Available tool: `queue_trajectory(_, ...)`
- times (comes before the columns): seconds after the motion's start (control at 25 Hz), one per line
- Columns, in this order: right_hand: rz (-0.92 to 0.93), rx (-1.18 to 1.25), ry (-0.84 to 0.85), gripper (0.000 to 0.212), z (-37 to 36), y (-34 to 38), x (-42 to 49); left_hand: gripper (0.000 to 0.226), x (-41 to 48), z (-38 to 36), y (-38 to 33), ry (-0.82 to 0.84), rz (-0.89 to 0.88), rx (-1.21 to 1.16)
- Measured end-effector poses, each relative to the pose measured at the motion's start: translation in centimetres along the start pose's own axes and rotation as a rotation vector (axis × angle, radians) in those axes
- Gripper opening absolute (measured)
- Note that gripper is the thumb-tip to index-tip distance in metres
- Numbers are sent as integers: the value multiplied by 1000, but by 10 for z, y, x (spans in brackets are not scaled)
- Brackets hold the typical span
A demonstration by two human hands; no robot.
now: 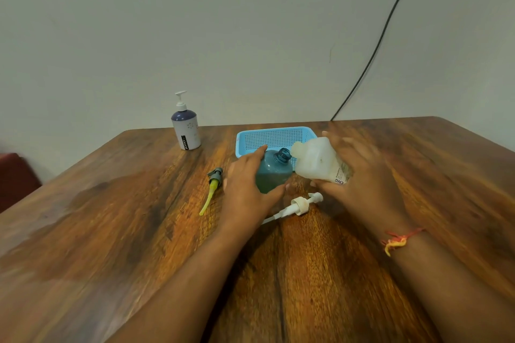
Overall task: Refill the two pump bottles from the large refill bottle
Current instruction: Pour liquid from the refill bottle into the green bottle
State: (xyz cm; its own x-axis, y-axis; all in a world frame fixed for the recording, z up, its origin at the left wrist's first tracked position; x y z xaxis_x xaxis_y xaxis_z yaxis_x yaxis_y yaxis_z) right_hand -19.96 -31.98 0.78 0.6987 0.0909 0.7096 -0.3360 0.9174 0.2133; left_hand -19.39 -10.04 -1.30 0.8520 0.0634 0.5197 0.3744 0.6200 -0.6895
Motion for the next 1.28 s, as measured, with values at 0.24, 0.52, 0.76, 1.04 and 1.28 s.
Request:
queue_trajectory(0.24, 68, -107, 15, 89, 9, 12, 13, 87, 2, 5, 3, -3, 4, -28)
queue_trajectory(0.52, 129, -157, 55, 87, 10, 25, 33, 84, 6, 11, 12, -79, 44, -76)
queue_trajectory(0.76, 174, -199, 73, 89, 9, 35, 52, 82, 6, 16, 11, -146, 50, -102)
queue_trajectory(1.04, 154, -206, 50, 88, 1, 37, 55, 83, 7, 16, 13, -150, 68, -93)
queue_trajectory(1.28, 151, -236, -6, 87, -1, 38, 54, 82, 8, 14, 13, -129, 81, -87)
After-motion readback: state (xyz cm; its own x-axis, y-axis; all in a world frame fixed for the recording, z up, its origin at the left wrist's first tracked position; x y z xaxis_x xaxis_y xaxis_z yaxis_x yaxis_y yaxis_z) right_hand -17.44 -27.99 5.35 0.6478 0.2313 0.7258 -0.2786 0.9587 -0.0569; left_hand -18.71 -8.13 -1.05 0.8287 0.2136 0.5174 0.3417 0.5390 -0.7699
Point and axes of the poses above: each hand's wrist, its own x-axis towards the middle knuckle, its own z-axis out of the back of the hand, y = z × x, the point moved 5 cm from there along x, towards the middle knuckle, and after that the axes turned 6 degrees about -x, right-handed, at the moved point
